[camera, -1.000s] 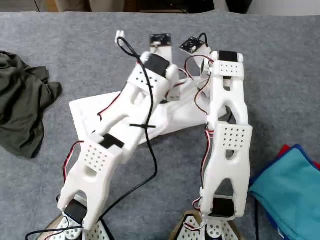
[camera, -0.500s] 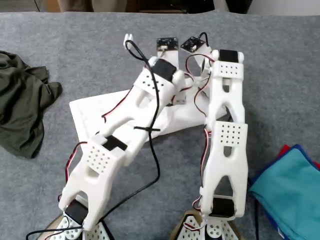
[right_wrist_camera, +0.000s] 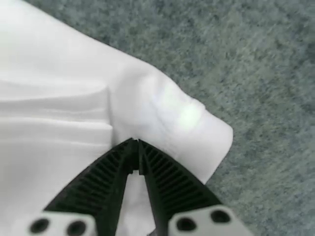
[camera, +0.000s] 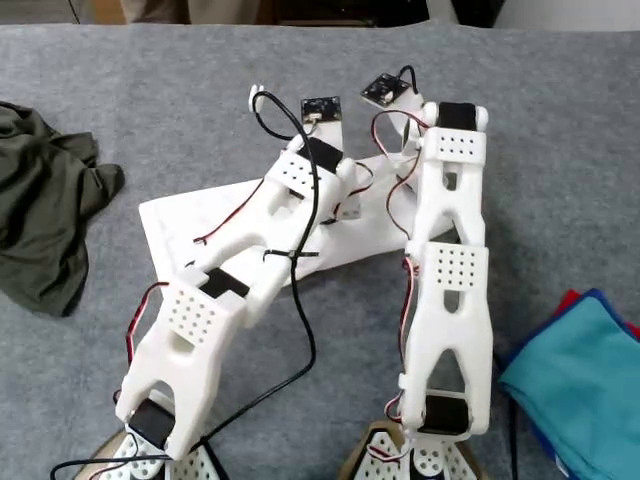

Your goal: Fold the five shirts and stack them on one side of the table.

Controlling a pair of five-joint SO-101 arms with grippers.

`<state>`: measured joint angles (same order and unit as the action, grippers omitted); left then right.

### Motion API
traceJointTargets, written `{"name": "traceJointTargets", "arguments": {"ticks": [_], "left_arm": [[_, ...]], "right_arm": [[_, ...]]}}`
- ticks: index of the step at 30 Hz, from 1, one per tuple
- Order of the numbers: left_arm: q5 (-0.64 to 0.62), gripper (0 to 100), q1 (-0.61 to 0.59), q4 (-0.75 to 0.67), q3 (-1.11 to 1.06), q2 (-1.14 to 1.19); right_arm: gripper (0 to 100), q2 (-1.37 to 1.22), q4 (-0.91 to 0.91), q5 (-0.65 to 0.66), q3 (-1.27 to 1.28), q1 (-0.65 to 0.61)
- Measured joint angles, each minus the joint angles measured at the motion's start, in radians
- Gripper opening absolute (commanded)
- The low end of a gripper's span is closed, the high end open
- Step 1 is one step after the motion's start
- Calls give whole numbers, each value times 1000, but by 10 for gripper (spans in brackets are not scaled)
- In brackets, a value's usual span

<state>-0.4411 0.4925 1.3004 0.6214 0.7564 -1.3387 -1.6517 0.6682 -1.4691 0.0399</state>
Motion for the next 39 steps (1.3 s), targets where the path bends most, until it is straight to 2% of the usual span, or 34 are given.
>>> {"name": "traceJointTargets", "arguments": {"ticks": [13, 19, 21, 33, 39], "left_arm": [[9, 20, -112, -57, -78, 0], [15, 20, -124, -54, -78, 0], [28, 20, -150, -8, -75, -11], [184, 20, -505, 270, -57, -233], [273, 20, -652, 318, -239, -315]], "right_arm": [[5, -2, -9, 15, -3, 0], [5, -2, -17, 15, -20, 0], [5, -3, -54, 15, -71, 2], [5, 84, -114, -44, -152, 2], [5, 209, -117, -126, -152, 2]]}}
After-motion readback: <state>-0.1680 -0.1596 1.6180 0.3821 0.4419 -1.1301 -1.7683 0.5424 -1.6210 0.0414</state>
